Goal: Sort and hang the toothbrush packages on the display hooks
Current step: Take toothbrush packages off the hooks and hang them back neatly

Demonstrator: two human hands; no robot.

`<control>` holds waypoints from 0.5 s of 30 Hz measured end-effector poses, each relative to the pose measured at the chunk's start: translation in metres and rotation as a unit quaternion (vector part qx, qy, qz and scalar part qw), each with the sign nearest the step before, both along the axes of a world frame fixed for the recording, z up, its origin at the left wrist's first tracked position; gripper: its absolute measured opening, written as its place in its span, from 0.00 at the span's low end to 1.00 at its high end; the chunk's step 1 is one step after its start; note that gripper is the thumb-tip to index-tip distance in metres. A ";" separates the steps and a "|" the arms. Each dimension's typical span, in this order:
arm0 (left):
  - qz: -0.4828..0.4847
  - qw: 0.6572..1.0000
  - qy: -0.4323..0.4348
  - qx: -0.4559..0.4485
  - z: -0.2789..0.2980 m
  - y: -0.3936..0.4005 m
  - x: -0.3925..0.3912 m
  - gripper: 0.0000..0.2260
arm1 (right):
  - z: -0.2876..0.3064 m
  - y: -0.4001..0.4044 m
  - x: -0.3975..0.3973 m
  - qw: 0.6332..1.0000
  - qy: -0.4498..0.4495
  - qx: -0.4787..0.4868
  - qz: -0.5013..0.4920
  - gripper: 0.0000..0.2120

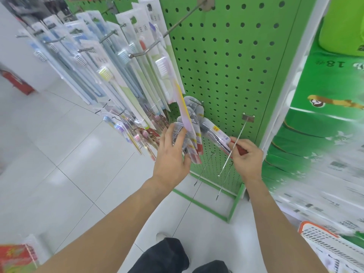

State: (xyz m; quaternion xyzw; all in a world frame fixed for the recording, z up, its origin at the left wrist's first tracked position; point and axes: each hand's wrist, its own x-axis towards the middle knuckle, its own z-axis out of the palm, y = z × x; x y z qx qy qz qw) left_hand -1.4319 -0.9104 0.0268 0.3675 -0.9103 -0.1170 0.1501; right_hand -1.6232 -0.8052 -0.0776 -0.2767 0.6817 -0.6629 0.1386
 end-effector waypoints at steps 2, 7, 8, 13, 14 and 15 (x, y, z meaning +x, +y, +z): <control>0.001 1.000 0.005 0.000 0.000 0.000 -0.001 0.32 | 0.003 -0.004 0.003 1.000 0.004 -0.017 0.003 0.12; 0.002 1.000 0.003 0.002 -0.004 -0.001 0.000 0.31 | 0.008 -0.021 0.006 1.000 -0.006 -0.028 0.013 0.12; 0.003 1.000 0.002 0.002 -0.004 -0.001 0.000 0.31 | 0.008 -0.023 0.007 0.999 -0.012 -0.034 0.017 0.12; 0.007 1.000 0.008 0.009 -0.004 0.001 0.000 0.31 | 0.010 -0.029 0.013 0.997 -0.044 -0.058 0.006 0.10; 0.006 1.000 0.008 0.011 -0.003 0.001 0.000 0.31 | 0.011 -0.029 0.013 0.997 -0.052 -0.061 0.003 0.10; 0.006 1.000 0.009 0.013 -0.003 0.001 0.001 0.31 | 0.012 -0.030 0.013 0.996 -0.056 -0.062 0.003 0.10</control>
